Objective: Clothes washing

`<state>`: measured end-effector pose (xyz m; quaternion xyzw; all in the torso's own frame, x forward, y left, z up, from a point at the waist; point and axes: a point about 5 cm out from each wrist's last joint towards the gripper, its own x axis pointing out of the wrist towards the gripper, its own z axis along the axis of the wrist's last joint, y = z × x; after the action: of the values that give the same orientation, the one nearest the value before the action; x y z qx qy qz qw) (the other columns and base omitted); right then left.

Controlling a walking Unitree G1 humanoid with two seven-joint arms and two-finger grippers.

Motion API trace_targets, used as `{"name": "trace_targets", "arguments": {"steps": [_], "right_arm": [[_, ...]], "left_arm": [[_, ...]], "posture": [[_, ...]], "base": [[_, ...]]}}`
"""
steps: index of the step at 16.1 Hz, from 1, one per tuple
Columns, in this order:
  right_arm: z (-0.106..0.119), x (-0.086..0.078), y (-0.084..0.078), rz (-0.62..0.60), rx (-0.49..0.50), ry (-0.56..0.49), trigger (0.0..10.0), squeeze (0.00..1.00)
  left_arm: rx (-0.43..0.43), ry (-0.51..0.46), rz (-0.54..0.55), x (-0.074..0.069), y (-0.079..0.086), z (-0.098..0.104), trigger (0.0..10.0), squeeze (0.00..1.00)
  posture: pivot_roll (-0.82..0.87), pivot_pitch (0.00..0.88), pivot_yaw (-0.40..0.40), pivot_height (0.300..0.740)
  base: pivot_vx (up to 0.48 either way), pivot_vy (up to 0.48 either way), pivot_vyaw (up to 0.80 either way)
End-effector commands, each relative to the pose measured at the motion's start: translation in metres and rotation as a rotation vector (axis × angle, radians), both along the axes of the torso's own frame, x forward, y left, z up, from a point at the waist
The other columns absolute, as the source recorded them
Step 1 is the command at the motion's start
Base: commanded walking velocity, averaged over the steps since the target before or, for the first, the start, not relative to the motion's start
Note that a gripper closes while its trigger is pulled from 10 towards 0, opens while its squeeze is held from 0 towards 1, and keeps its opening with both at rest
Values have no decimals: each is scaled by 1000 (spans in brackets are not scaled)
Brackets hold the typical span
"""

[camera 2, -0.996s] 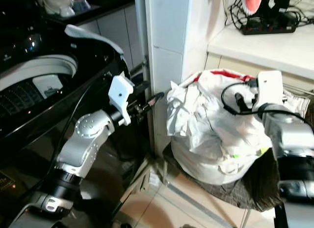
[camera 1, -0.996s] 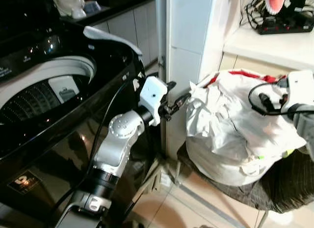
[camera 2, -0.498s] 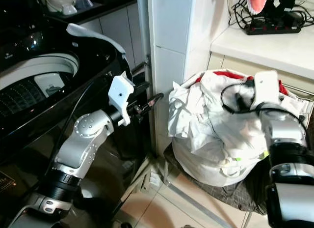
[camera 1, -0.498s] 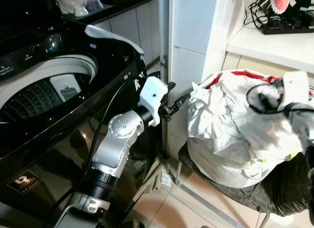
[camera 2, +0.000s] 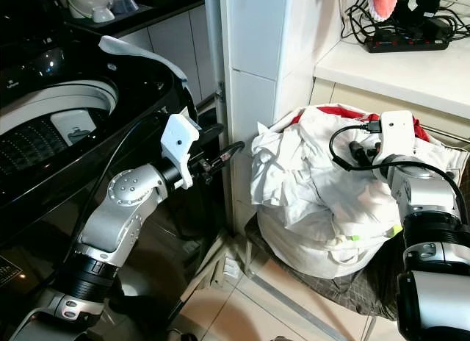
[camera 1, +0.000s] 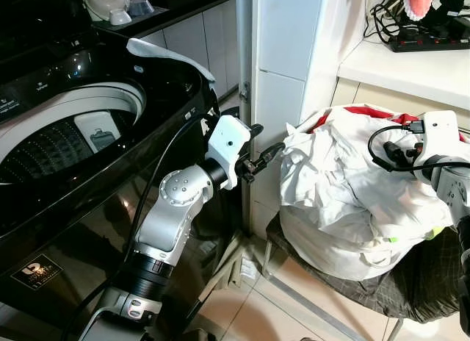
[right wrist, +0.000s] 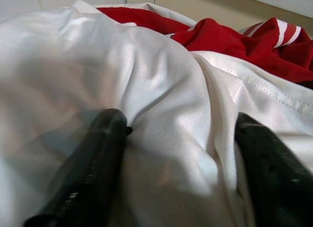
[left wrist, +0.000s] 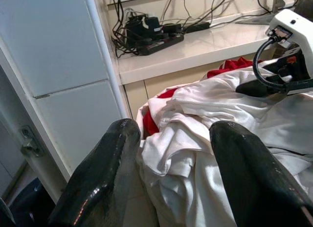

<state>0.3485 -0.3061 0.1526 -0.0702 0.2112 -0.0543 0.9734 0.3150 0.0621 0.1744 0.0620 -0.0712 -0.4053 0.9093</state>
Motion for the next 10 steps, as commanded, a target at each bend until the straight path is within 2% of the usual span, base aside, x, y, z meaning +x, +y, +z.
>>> {"name": "trace_targets", "arguments": {"steps": [1, 10], "right_arm": [[5, 3, 6, 23, 30, -17, 0, 0], [15, 5, 9, 20, 59, -50, 0, 0]], "left_arm": [[2, -6, 3, -1, 2, 2, 10000, 0], [3, -5, 4, 0, 1, 2, 10000, 0]], "posture": [[-64, 0, 69, 740], [-62, 0, 70, 740]], "base": [[0, 0, 0], [0, 0, 0]]}}
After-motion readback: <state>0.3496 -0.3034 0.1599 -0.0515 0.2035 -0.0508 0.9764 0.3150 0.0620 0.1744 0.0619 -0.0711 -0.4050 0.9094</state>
